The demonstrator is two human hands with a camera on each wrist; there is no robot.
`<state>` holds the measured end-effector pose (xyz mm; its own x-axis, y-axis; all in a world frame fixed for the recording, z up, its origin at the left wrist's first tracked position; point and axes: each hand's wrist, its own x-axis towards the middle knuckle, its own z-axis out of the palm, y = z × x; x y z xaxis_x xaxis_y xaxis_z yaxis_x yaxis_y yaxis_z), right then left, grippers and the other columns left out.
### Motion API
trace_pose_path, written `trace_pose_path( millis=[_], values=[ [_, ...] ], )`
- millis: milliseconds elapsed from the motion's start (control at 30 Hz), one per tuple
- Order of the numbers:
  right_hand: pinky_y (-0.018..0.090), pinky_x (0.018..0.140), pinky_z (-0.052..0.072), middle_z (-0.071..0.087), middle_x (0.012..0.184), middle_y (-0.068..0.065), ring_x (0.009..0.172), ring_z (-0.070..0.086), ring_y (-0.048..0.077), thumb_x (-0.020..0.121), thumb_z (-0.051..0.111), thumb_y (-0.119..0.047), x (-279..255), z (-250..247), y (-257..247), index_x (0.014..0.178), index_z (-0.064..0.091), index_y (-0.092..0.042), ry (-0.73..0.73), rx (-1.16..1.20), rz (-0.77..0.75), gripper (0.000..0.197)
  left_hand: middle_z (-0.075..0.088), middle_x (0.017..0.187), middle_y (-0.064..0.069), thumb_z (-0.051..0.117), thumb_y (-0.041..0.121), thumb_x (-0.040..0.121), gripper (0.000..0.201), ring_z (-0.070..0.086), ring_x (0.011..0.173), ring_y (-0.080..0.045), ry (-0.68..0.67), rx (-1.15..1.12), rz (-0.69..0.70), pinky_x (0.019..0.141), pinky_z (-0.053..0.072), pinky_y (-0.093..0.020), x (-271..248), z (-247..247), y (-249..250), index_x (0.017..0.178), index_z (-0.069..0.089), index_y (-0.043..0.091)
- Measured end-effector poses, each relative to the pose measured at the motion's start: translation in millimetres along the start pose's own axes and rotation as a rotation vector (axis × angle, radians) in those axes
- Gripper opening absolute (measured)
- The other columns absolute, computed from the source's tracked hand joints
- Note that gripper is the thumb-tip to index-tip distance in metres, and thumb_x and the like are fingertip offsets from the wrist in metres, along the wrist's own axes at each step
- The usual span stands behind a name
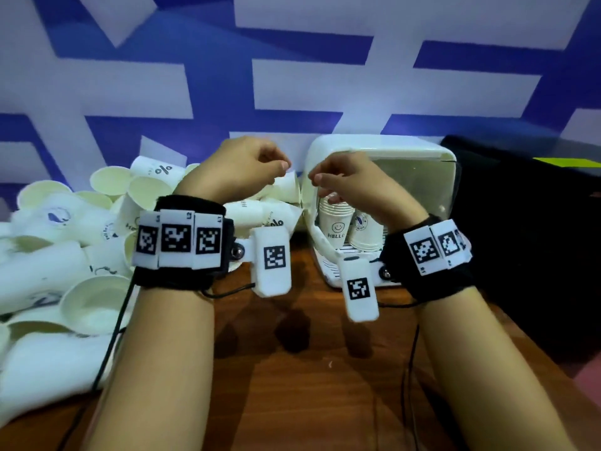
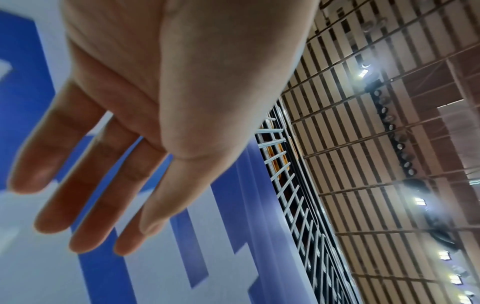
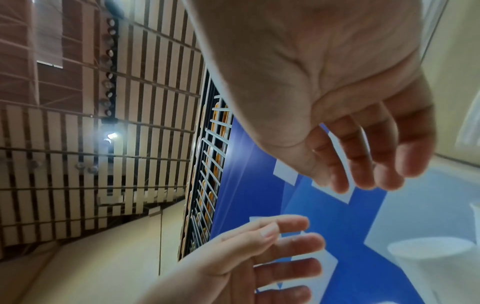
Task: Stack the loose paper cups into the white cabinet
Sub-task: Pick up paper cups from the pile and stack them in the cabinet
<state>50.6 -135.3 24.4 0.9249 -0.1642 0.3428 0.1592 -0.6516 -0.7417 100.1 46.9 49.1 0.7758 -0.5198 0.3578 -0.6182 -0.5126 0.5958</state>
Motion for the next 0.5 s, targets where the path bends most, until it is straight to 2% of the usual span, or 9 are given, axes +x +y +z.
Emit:
trace_pose_path(
  millis=[100,167,267,400,500],
  values=[
    [0.040,0.086,0.056,0.066,0.091,0.001,0.096,0.065,0.024,0.094,0.056,-0.014,-3.1,19.4,-12.8,0.102,0.067,-0.011,0.030,0.005,-0.049,0.014,0.068,0.103,0.009,0.054,0.030,0.094,0.019,0.059,0.098,-0.010,0.059,0.064,-0.065,0.085,0.045,-0.029,-23.6,-24.2,-22.1,0.106,0.069,0.031],
    [0.043,0.087,0.055,0.064,0.093,0.000,0.097,0.065,0.026,0.095,0.056,-0.016,-2.1,32.8,-22.6,0.101,0.066,-0.014,0.031,0.058,-0.062,0.011,0.067,0.103,0.008,0.055,0.029,0.094,0.019,0.058,0.099,-0.011,0.097,0.060,-0.095,0.082,0.043,-0.028,-35.4,-36.8,-32.5,0.106,0.070,0.030],
    [0.037,0.082,0.056,0.061,0.091,-0.002,0.088,0.064,0.022,0.096,0.055,-0.015,6.5,57.7,-43.5,0.101,0.063,-0.014,0.002,0.143,-0.075,0.009,0.066,0.104,0.005,0.054,0.027,0.094,0.020,0.057,0.099,-0.011,0.221,0.049,-0.140,0.083,0.040,-0.026,-41.4,-50.8,-44.1,0.107,0.070,0.025],
    [0.032,0.081,0.055,0.059,0.092,-0.001,0.084,0.061,0.015,0.097,0.054,-0.016,26.9,94.7,-70.5,0.106,0.058,-0.010,-0.094,0.243,-0.063,0.011,0.063,0.118,-0.004,0.055,0.032,0.092,0.016,0.051,0.119,-0.023,0.308,0.077,-0.208,0.103,0.039,-0.039,-38.5,-56.0,-61.6,0.103,0.066,0.031],
    [0.032,0.083,0.054,0.058,0.105,0.004,0.090,0.060,0.018,0.098,0.055,-0.022,41.8,120.7,-83.1,0.119,0.054,-0.008,-0.199,0.288,-0.009,0.026,0.058,0.128,-0.009,0.053,0.031,0.094,0.024,0.044,0.128,-0.026,0.415,0.096,-0.286,0.108,0.033,-0.040,-37.8,-62.0,-74.7,0.114,0.065,0.024]
  ],
)
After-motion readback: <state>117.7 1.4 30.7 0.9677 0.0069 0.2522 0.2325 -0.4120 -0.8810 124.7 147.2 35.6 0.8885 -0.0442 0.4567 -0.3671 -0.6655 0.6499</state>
